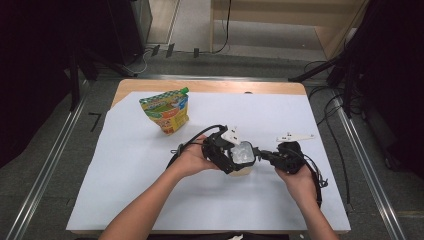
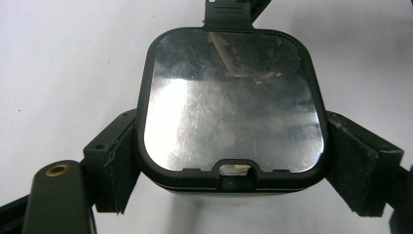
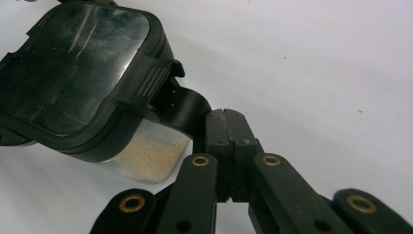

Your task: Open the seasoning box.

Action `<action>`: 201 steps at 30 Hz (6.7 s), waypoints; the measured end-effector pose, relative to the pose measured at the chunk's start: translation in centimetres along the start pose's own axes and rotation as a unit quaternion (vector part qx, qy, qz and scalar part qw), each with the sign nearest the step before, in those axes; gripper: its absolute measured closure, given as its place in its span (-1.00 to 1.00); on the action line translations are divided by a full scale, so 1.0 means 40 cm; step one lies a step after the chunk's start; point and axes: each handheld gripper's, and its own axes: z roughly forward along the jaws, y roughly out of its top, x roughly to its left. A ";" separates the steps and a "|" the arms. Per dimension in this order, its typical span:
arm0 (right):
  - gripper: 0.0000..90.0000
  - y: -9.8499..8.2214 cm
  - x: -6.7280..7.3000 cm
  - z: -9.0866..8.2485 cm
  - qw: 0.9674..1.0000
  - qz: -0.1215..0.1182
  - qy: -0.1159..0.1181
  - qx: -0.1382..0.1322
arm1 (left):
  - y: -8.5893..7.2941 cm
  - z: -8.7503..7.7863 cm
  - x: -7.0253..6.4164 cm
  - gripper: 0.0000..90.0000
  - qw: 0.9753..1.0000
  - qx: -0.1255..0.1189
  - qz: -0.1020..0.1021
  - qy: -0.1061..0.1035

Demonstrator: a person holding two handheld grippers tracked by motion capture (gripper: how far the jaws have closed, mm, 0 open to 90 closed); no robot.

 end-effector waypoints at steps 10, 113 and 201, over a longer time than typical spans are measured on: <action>1.00 0.000 0.001 0.000 1.000 -0.001 0.000 0.000 | 0.002 -0.003 0.000 -0.60 1.000 0.003 0.002 -0.001; 1.00 -0.009 -0.006 -0.009 0.999 0.018 0.026 -0.013 | 0.165 0.028 -0.002 -0.64 0.996 -0.078 -0.023 -0.019; 0.74 -0.053 0.050 -0.100 0.999 -0.012 0.046 -0.016 | 0.016 -0.158 0.057 0.06 0.988 -0.081 -0.131 -0.032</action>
